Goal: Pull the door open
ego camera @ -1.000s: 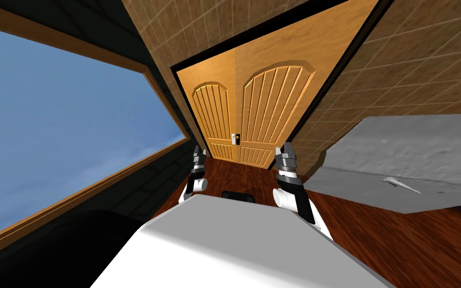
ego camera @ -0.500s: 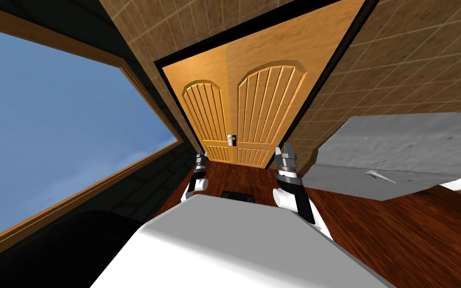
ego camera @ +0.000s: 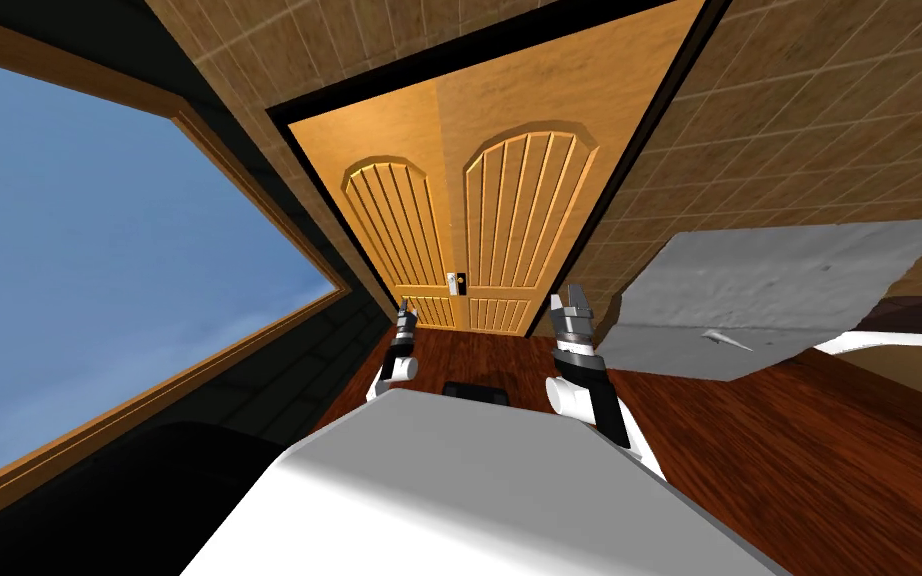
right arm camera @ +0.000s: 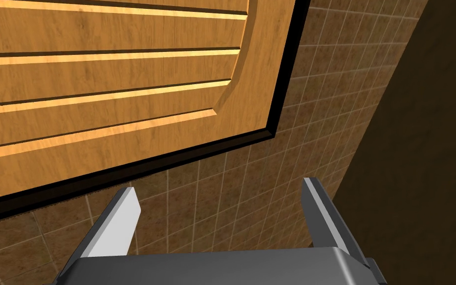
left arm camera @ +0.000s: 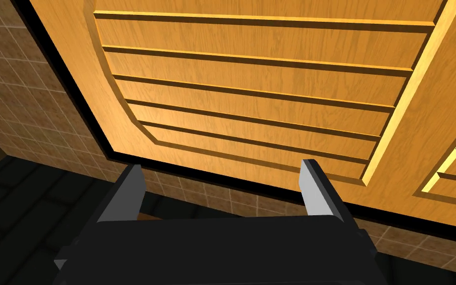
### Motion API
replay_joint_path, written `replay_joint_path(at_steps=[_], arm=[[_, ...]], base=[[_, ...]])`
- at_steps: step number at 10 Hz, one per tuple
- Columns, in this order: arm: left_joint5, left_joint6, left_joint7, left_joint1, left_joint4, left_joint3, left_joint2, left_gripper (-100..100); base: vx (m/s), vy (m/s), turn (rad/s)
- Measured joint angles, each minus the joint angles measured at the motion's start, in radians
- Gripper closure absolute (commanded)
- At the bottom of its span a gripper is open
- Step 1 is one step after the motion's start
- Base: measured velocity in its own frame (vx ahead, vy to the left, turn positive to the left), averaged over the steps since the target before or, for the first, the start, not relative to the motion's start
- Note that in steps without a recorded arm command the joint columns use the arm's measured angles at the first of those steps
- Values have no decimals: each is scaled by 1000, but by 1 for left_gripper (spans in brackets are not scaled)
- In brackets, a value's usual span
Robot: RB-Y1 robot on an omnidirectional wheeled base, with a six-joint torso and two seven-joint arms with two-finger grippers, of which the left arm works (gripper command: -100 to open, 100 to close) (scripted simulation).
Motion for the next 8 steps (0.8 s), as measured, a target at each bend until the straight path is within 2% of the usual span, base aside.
replay_joint_path(at_steps=[2, 6, 8], arm=[[16, 10, -13, -18, 46, 5, 7, -100], [39, 29, -47, -44, 122, 3, 3, -100], [59, 48, -64, -62, 169, 8, 8, -100]], base=[[108, 16, -118], [109, 14, -150], [132, 36, -144]])
